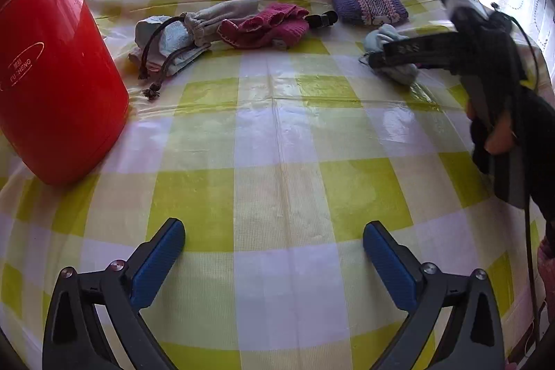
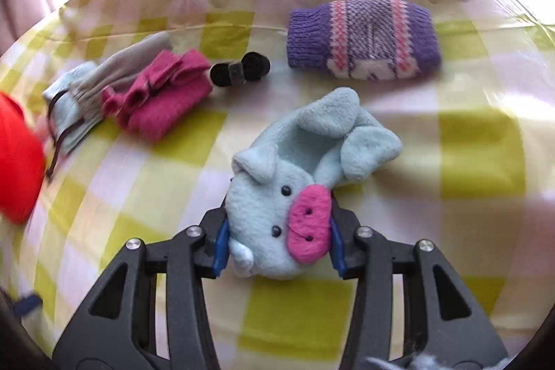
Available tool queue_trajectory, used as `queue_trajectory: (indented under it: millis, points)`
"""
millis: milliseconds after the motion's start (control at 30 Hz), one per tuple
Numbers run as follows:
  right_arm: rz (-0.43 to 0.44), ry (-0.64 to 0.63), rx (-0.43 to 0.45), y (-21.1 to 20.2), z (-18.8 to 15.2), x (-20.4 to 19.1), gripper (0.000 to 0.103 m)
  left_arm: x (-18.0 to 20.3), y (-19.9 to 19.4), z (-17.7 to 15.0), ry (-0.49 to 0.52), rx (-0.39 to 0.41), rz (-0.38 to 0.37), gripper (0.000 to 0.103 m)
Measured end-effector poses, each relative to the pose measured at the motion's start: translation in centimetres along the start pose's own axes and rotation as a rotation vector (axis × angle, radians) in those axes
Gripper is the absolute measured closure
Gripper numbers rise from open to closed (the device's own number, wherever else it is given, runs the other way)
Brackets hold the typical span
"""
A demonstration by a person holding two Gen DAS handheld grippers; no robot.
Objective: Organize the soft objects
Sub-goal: 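Grasp the grey mouse slipper with the right gripper while the left grasps the black hair tie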
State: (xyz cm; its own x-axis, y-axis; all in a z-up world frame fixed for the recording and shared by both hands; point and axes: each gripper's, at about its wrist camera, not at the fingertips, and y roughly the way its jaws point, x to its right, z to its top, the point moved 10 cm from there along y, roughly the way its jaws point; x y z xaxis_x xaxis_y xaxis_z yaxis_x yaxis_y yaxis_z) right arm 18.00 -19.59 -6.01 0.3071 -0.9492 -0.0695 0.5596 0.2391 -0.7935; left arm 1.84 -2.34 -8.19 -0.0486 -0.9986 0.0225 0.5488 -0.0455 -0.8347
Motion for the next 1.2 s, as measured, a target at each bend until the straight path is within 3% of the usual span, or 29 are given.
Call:
queue_trajectory:
  millis: [200, 400, 533, 633, 700, 767, 867, 933, 967, 1000, 1100, 1200]
  points:
    - [0.082, -0.064, -0.002, -6.7, -8.8, 1.1, 0.053, 0.9, 1.6, 2.0, 0.018, -0.091, -0.006, 0.0]
    - [0.059, -0.059, 0.029, -7.0, -9.6, 0.7, 0.05, 4.5, 5.1, 11.7, 0.118, 0.018, 0.003, 0.0]
    - [0.052, -0.07, 0.024, -4.8, -8.5, 0.1, 0.047, 9.5, 7.6, 18.7, 0.357, 0.116, 0.018, 0.001]
    - [0.072, -0.055, 0.027, -5.1, -8.6, 0.2, 0.046, 12.4, 10.3, 21.6, 0.515, 0.081, -0.017, 0.021]
    - [0.091, -0.038, 0.03, -5.2, -8.5, 0.3, 0.046, 13.5, 12.1, 22.1, 0.552, 0.013, -0.115, 0.046]
    - [0.109, -0.022, 0.033, -5.3, -8.5, 0.4, 0.046, 13.6, 13.8, 22.1, 0.612, -0.037, -0.115, 0.052]
    - [0.13, -0.003, 0.036, -5.5, -8.5, 0.5, 0.046, 13.7, 14.3, 21.8, 0.726, -0.009, -0.098, 0.052]
    - [0.141, 0.005, 0.038, -5.6, -8.5, 0.6, 0.046, 13.3, 14.1, 21.7, 0.712, -0.009, -0.131, 0.054]
    - [0.147, 0.008, 0.038, -5.8, -8.5, 0.6, 0.046, 13.0, 13.8, 21.8, 0.692, 0.001, -0.126, 0.071]
    - [0.152, 0.011, 0.039, -5.8, -8.4, 0.6, 0.045, 12.8, 13.4, 21.8, 0.667, 0.006, -0.14, 0.077]
    - [0.161, 0.019, 0.04, -5.8, -8.4, 0.7, 0.045, 12.7, 10.2, 19.8, 0.597, 0.025, -0.188, 0.082]
    - [0.17, 0.027, 0.042, -5.9, -8.4, 0.7, 0.045, 13.4, 6.2, 15.2, 0.575, 0.038, -0.201, 0.082]
